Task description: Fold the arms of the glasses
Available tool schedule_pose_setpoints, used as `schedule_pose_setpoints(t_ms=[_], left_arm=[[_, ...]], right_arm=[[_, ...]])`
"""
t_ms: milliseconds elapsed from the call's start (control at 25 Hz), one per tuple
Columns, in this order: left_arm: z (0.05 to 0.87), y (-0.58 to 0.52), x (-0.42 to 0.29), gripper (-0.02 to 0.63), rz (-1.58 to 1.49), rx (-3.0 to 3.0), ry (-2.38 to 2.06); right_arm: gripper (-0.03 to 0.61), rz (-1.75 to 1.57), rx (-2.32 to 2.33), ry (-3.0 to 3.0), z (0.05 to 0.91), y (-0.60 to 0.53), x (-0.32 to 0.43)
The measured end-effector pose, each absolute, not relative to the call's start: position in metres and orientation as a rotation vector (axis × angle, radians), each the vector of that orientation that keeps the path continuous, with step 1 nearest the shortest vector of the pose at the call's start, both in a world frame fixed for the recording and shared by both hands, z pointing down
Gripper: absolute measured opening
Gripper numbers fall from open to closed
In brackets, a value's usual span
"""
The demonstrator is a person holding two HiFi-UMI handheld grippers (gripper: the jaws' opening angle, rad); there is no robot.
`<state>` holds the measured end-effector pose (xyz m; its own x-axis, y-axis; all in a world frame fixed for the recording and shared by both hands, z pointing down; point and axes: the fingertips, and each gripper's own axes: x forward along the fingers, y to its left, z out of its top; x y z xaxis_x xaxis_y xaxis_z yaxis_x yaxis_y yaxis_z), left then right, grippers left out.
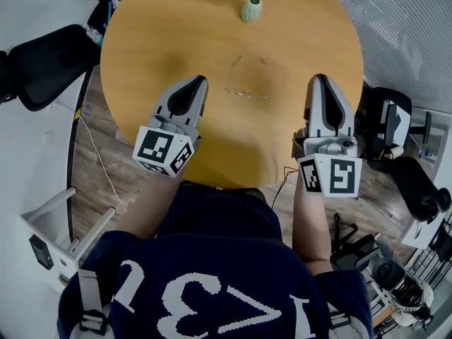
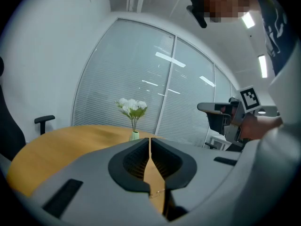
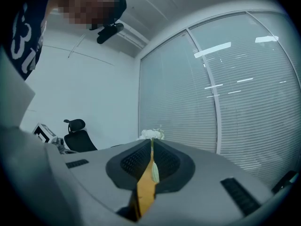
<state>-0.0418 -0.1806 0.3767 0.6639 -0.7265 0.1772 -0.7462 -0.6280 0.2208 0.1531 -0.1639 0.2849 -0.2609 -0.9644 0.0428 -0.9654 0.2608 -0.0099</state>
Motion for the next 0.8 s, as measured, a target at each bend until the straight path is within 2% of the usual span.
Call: schedule_pose_setpoints(t_ms=[280, 400, 440, 800], left_arm=[[0.439, -0.155, 0.005, 0.020, 0.286, 2.583, -1.025], [0.465, -0.146, 0.025, 0.113, 0.391, 2.586, -0.965], [0.473, -0.144, 0.030, 0.117, 0.416, 2.581, -0.949], [0.545, -0.126, 0.063, 0.115, 0.251, 2.088, -0.803]], right_arm=[[0.037, 0.082, 1.850, -2.449, 0.308, -0.164, 0.151], [0.037, 0.108, 1.828, -2.445, 0.320, -0.164, 0.151], [0.037, 0.117, 1.823, -2.445, 0.323, -0.165, 0.152], [0.037, 0.168, 1.792, -2.455, 0.337, -0.165, 0.159]])
